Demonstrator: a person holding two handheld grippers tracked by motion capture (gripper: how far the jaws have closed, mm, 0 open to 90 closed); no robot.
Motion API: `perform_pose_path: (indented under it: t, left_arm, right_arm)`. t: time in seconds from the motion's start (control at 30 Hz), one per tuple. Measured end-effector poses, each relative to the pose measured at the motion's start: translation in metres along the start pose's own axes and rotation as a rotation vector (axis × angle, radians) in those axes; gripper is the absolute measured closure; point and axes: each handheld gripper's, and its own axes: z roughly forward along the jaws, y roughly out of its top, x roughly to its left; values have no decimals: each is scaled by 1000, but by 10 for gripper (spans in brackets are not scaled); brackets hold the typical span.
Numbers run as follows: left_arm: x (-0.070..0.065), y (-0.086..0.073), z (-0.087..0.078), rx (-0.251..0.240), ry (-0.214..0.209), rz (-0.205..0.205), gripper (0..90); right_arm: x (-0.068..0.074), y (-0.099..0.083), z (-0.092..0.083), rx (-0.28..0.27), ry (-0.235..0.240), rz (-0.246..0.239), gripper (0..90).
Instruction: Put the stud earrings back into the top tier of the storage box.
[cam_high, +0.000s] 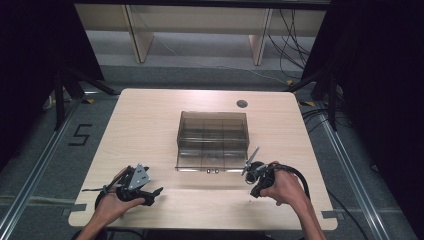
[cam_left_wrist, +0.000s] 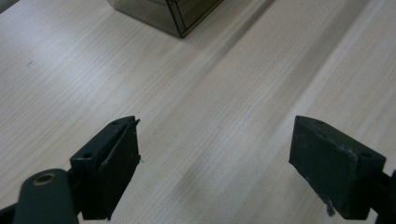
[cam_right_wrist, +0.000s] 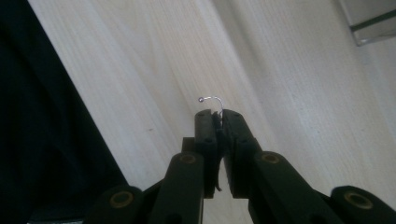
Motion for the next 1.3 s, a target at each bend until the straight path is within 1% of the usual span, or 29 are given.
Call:
perform_pose_path:
  t: [0.03, 0.07, 0.13, 0.17, 0.2, 0.23, 0.27, 0.3, 0.37, 0.4, 0.43, 0.47, 0.5, 0.53, 0.57, 0.6, 0.67, 0.73, 0.77, 0.8, 0.83, 0.87, 0.9, 0.93, 1.0, 1.07, 1.17, 1.2, 1.3]
  left_arm:
    - [0, 0, 0, -1, -1, 0, 153]
    - [0, 0, 0, -3, 3, -8, 154]
    - [1, 0, 0, -7, 10, 0, 153]
    - [0, 0, 0, -6, 8, -6, 153]
    - [1, 0, 0, -4, 9, 12, 154]
    - [1, 0, 0, -3, 8, 9, 153]
    - [0, 0, 0, -2, 4, -8, 153]
    - [0, 0, 1, -6, 12, -14, 153]
    - [0, 0, 1, -4, 11, -12, 153]
    - [0, 0, 1, -4, 9, -12, 153]
    - [0, 0, 1, -6, 8, -15, 153]
    - [1, 0, 0, 2, 3, -1, 153]
    - [1, 0, 0, 1, 2, -4, 153]
    - [1, 0, 0, 2, 4, -3, 153]
    - [1, 0, 0, 3, 5, -2, 153]
    - [1, 0, 1, 3, 3, -3, 153]
    - [1, 0, 1, 3, 2, -3, 153]
    - [1, 0, 1, 2, 4, -4, 153]
    - [1, 0, 1, -1, 4, -8, 153]
    - [1, 0, 0, 2, 4, -3, 153]
    - [2, 0, 0, -1, 3, 2, 153]
    - [2, 0, 0, -3, -1, -10, 153]
    - [1, 0, 1, -11, 6, -20, 153]
    - [1, 0, 1, -13, 12, -24, 153]
    - [1, 0, 1, -12, 8, -24, 153]
    - [3, 0, 0, -12, 5, -2, 153]
    - [3, 0, -1, -9, 5, 0, 153]
    - [3, 0, -1, -10, 7, -2, 153]
    - [3, 0, -1, -11, 2, 0, 153]
  right_arm:
    - [0, -1, -3, -17, 5, -18, 860]
    - [1, 0, -8, -20, 5, -6, 860]
    - [3, -1, -18, -46, -6, 10, 860]
    - [2, 0, -22, -72, -6, -29, 860]
    - [4, 0, -28, -71, -5, -1, 860]
    - [4, 0, -32, -79, -2, -15, 860]
    - [4, 1, -38, -88, -11, -9, 859]
    - [4, 1, -42, -95, -12, -25, 859]
    - [3, 4, -51, -88, -33, -30, 860]
    - [1, 5, -54, -89, -40, -55, 859]
    - [2, 7, -58, -84, -46, -32, 860]
    - [1, 8, -62, -88, -50, -36, 860]
    - [0, 10, -66, -90, -52, -25, 860]
    - [-1, 12, -68, -95, -64, -30, 860]
    - [-2, 15, -71, -88, -64, -31, 860]
    - [-4, 17, -72, -96, -58, -39, 859]
    - [-6, 23, -75, -104, -68, -52, 860]
    - [-9, 30, -77, -97, -60, -58, 860]
    - [-11, 33, -78, -103, -63, -55, 860]
    - [-11, 36, -78, -103, -67, -41, 860]
    - [-14, 40, -78, -102, -64, -45, 860]
    - [-15, 43, -78, -106, -65, -50, 860]
    - [-16, 46, -79, -102, -67, -37, 859]
    - [-18, 49, -78, -99, -63, -45, 860]
    - [-21, 54, -77, -97, -64, -46, 859]
    - [-24, 59, -77, -93, -71, -47, 859]
    - [-29, 65, -74, -79, -73, -32, 859]
    - [-30, 67, -73, -68, -67, -18, 859]
    - [-36, 70, -71, -59, -67, -18, 859]
